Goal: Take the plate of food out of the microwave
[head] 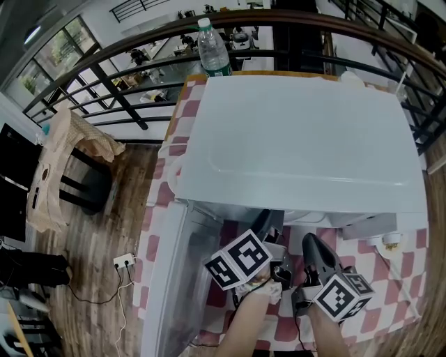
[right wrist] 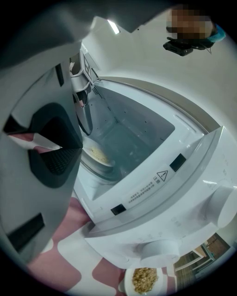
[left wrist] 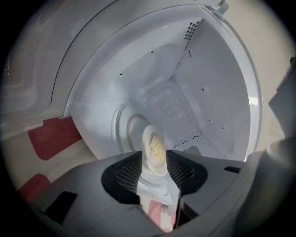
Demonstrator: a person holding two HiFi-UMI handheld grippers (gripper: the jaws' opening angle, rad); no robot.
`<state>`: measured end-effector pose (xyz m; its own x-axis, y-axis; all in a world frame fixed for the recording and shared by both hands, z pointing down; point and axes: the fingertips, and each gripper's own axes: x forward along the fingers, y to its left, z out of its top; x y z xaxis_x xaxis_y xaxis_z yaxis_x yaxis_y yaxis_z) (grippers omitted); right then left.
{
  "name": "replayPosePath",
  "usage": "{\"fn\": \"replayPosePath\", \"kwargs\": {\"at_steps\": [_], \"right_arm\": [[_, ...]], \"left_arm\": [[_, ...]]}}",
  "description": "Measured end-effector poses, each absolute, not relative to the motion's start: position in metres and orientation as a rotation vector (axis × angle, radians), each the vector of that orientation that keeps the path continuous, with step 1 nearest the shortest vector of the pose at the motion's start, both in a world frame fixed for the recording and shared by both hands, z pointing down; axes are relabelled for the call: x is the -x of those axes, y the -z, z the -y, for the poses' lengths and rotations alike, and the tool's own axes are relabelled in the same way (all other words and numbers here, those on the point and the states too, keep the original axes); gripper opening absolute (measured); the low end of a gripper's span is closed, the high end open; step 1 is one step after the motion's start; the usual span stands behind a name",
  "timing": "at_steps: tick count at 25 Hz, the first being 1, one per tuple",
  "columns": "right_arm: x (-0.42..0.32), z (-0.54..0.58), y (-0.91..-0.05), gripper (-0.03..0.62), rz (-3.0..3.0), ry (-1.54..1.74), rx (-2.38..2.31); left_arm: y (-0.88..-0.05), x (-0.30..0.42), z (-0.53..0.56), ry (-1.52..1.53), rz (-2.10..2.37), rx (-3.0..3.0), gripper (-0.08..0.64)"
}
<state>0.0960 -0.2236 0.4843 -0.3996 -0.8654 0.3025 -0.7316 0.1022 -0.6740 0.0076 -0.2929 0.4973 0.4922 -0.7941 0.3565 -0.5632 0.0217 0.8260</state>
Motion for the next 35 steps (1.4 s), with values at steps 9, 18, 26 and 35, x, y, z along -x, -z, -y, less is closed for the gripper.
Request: {"fn": "replayPosePath", "kwargs": {"at_steps": [9, 18, 26, 35], "right_arm": [[-0.098, 0.227, -0.483, -0.008, -2.19, 1.186, 1.621], [-0.099, 0.223, -0.478, -0.008, -2.196, 1.202, 1.625], [-0.106, 0.229, -0.476, -0.008, -2.183, 1.192, 1.633], [-0.103, 0.233, -0.484, -0.008, -2.176, 1.215, 1.627]], "left_arm": [[-0.501, -0.002, 0.296, 0.16, 1.22, -1.627, 0.161], [-0.502, -0.004, 0.3, 0.076, 1.229, -1.602, 0.161], [-0.501, -0.005, 0.309, 0.061, 1.228, -1.609, 0.161], [-0.508, 0.001, 0.308, 0.078, 1.236, -1.567, 0.055]]}}
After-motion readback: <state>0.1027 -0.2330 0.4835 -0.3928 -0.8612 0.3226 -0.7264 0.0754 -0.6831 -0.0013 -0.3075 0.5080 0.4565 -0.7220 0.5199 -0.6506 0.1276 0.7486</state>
